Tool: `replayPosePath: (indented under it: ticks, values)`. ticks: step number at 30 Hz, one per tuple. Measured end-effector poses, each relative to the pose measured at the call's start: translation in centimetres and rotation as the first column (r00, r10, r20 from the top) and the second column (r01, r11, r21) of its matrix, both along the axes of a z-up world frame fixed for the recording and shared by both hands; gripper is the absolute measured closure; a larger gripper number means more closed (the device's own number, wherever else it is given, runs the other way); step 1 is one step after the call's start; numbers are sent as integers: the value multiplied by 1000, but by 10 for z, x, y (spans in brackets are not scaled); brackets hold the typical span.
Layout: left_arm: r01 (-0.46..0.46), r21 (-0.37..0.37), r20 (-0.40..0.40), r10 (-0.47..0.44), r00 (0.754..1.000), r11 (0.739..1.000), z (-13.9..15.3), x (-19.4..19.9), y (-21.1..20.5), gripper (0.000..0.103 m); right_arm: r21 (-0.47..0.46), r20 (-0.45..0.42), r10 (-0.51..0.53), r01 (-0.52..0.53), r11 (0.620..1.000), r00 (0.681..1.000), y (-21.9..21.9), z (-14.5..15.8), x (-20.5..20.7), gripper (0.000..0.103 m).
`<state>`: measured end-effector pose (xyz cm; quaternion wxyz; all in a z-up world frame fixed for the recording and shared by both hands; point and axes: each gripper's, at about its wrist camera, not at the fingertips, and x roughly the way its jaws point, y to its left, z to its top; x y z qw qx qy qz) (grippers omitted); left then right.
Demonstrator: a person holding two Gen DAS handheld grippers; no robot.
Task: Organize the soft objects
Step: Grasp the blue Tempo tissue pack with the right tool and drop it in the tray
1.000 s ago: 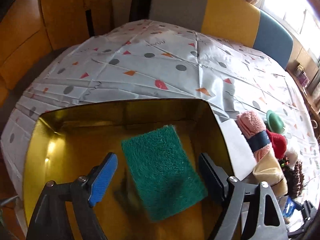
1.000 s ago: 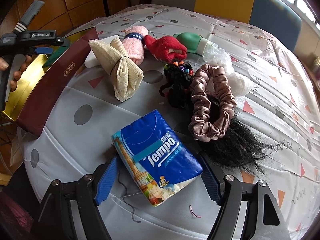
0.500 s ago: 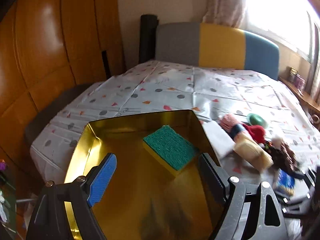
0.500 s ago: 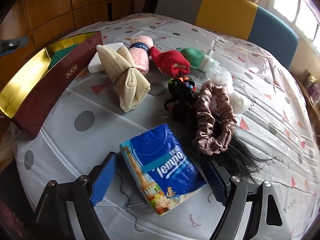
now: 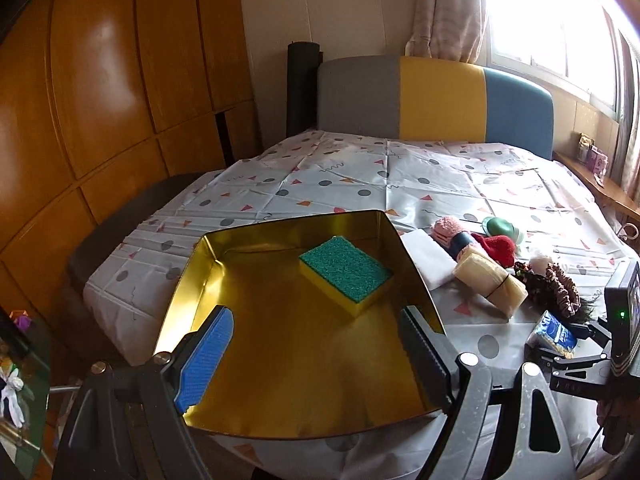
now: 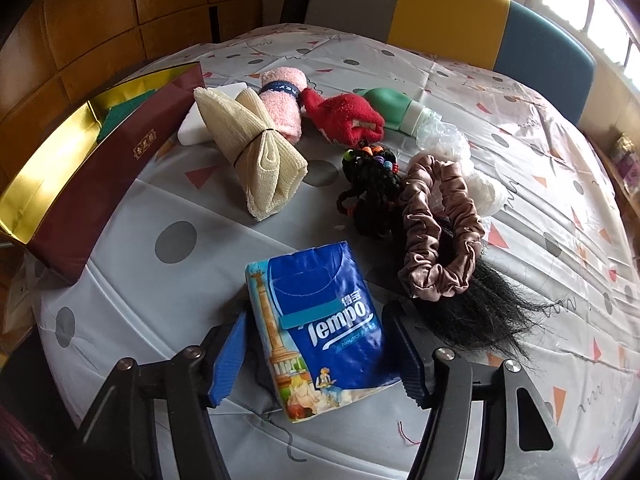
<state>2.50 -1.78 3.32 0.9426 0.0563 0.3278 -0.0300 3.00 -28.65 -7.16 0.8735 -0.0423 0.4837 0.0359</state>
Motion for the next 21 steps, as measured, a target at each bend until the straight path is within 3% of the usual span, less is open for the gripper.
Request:
replayPosePath:
  ticks: [16, 21]
  values:
    - [-26, 4, -20, 26, 999, 1000, -2, -11, 17, 17, -32, -1, 5, -5, 999, 1000, 10, 1, -4, 48]
    - [-39, -25, -42, 38, 998, 999, -7, -9, 31, 17, -13, -3, -41, 41, 999, 999, 14, 16, -6, 49]
